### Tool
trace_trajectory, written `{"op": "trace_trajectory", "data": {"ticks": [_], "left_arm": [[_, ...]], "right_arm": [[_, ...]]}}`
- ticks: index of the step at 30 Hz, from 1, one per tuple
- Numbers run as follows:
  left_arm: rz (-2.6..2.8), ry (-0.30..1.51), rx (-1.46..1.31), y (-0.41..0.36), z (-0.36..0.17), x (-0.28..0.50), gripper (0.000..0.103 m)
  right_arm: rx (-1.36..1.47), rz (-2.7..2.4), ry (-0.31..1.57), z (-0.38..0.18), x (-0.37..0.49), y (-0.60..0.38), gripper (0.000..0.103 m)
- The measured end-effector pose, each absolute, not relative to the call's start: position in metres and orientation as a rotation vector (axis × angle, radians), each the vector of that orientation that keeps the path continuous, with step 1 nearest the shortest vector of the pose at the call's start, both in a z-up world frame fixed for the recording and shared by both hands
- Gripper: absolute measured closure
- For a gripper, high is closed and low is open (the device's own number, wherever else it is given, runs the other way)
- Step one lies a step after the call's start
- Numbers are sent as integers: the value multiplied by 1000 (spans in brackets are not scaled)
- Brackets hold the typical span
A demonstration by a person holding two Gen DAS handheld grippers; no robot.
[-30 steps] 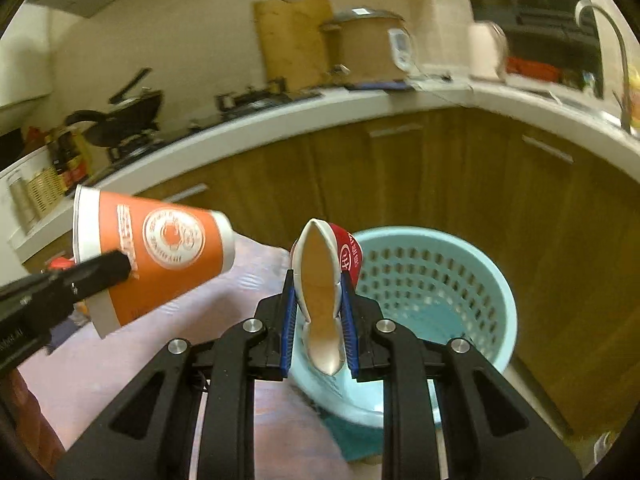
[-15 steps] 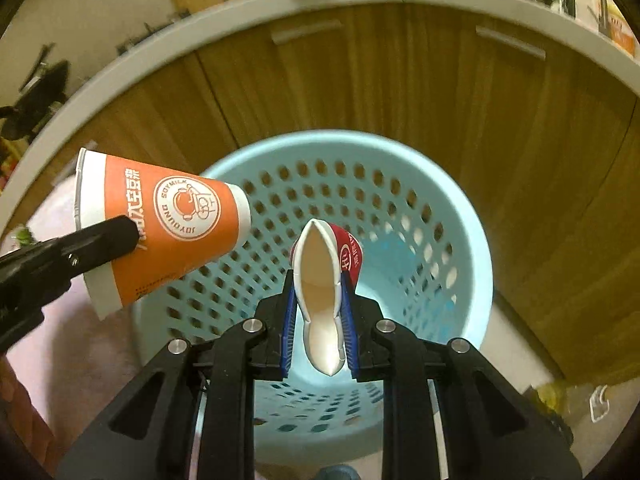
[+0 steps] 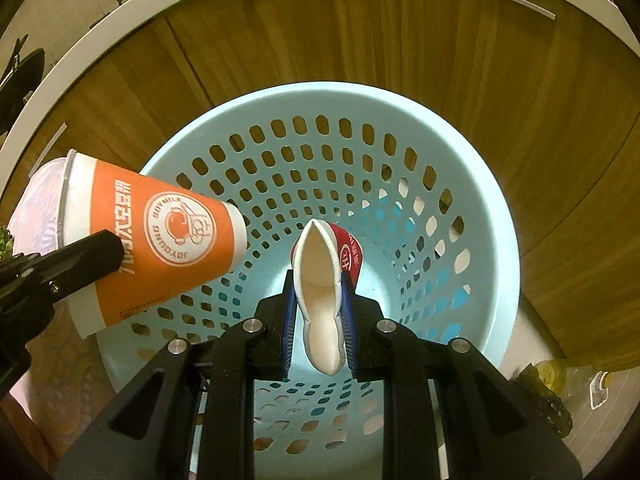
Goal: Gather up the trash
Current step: 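Carry both cups over the blue basket and open both tools to drop them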
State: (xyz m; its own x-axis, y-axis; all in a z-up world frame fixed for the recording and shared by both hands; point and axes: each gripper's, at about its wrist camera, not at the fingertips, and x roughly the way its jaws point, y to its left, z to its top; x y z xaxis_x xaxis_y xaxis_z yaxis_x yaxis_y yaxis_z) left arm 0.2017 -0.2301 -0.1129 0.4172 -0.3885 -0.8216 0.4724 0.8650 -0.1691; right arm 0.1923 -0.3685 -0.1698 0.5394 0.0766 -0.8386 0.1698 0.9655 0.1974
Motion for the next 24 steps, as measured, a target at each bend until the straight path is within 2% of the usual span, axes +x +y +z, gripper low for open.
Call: {"op": "trace_trajectory", "data": {"ticks": [6, 7, 9, 10, 11, 16, 21, 24], "left_arm": [[-535, 1003, 94, -231, -113, 204, 100], [-532, 997, 93, -230, -112, 203, 95], [-536, 988, 89, -229, -110, 202, 81], [-532, 973, 89, -228, -107, 200, 67], [-530, 964, 89, -227, -106, 198, 59], [-536, 919, 75, -220, -91, 190, 59], [-532, 863, 54, -210, -71, 180, 58], [-525, 822, 36, -198, -55, 169, 58]], "right_arm": [[252, -62, 997, -164, 192, -368, 82], [247, -64, 993, -162, 191, -367, 82], [250, -66, 991, -160, 190, -369, 81], [255, -64, 991, -159, 189, -370, 80], [256, -65, 989, -157, 188, -371, 80], [262, -68, 967, -147, 181, -374, 76], [254, -67, 921, -129, 171, -373, 59], [242, -51, 884, -113, 165, -368, 59]]}}
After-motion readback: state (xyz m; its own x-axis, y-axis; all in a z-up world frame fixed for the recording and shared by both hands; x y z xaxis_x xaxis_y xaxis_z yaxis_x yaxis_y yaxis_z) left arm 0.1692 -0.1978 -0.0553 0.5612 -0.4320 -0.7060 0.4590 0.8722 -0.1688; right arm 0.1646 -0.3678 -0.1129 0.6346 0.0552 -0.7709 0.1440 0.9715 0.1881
